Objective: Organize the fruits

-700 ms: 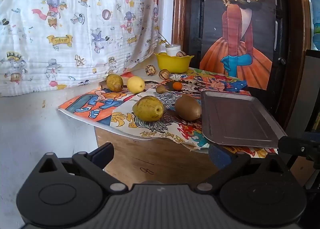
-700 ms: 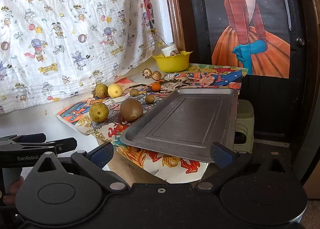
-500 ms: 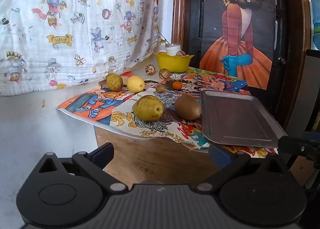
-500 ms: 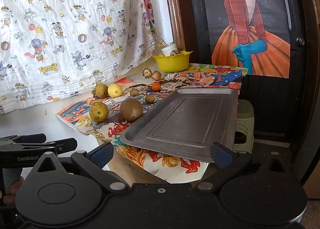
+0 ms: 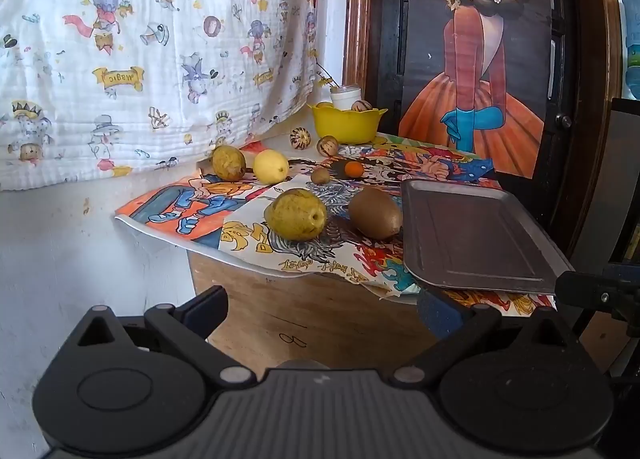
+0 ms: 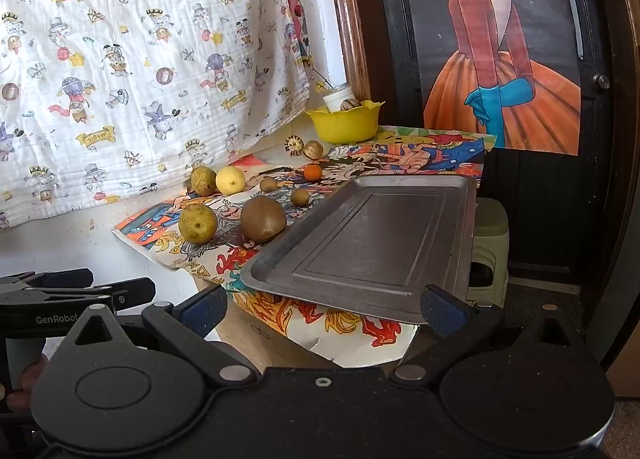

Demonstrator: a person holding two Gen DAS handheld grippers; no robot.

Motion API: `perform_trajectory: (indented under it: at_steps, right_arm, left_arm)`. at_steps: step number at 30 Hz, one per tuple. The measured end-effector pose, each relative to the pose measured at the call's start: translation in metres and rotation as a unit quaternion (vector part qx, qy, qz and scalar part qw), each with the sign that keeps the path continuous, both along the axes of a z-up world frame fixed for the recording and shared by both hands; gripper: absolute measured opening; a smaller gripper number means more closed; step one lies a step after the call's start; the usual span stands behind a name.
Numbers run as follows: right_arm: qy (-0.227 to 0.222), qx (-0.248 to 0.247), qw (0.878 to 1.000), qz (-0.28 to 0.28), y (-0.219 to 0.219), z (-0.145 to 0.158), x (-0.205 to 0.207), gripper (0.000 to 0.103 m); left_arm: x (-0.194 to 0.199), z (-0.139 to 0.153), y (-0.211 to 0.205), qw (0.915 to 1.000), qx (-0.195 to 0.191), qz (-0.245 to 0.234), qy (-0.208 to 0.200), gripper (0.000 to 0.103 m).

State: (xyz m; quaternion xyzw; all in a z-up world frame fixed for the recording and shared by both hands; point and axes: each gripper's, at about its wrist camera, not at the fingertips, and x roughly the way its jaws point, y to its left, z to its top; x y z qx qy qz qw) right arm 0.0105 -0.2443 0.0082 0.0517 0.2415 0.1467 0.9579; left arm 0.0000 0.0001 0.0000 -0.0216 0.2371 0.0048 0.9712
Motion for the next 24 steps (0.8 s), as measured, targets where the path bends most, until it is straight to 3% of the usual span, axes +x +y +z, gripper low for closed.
perform_trajectory:
  at_steps: [24]
  right_arm:
    - [0.002,0.001,1.000,0.000,0.0001,-0.0003,0.0021,0.103]
  left_arm:
    - [-0.0001,0.0000,0.0000,1.0000,0.000,0.000,0.002,0.103]
